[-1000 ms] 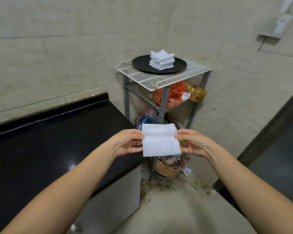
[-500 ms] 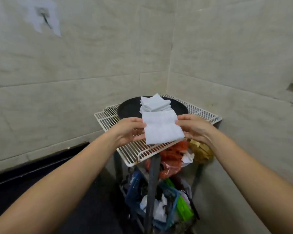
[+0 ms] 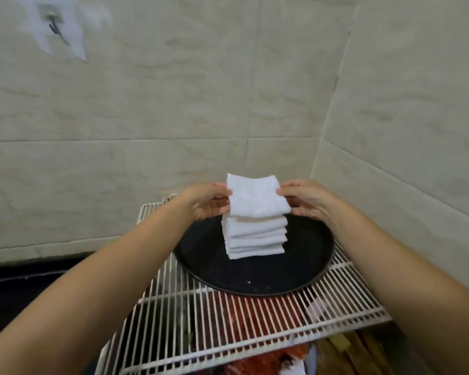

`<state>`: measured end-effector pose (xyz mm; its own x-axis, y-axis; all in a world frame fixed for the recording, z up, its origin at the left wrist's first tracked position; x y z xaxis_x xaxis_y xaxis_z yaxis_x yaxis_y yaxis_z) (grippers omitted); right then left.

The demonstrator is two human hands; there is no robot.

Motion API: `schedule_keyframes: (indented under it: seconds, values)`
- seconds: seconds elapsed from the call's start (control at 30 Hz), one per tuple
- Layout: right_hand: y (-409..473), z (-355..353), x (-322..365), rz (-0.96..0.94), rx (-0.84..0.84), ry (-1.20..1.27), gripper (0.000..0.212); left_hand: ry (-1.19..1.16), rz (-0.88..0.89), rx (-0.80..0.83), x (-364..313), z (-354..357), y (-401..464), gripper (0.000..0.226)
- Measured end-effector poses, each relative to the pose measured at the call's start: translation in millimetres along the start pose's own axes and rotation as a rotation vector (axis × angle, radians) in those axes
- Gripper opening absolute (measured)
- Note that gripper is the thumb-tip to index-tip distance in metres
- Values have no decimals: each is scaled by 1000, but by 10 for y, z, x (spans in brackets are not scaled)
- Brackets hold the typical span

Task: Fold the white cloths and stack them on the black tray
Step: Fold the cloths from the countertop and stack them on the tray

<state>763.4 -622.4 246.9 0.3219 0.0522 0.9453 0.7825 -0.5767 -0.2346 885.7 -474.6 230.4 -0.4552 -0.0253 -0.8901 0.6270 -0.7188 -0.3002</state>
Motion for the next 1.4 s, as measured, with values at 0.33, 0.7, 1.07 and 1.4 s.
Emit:
schedule_keyframes:
  seconds: [0.33, 0.7, 1.07, 1.4]
  values:
    - [97, -23, -181, 11, 36, -115, 8, 111, 8, -144, 162, -274, -87, 12]
    - [-871, 2258, 959, -689, 31, -862, 23, 329, 310, -492, -158, -2134, -2152, 11]
    - [-3551, 6812, -127, -1119, 597, -1079, 25, 890, 5, -1180, 998, -5119, -6333, 17]
    - [-4796, 9355, -1005, -1257, 930, -1278, 35, 721, -254, -1378, 2014, -6777, -8058, 22]
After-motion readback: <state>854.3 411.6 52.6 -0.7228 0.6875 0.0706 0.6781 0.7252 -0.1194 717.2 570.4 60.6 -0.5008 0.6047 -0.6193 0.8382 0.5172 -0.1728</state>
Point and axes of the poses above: each hand's wrist, its own y-axis towards the middle knuckle, its own z-axis out of the palm, x = y × z, the point moved 10 cm from there along y, towards the middle knuckle, and after that the axes turned 8 degrees about -y, right-handed, at the moved point
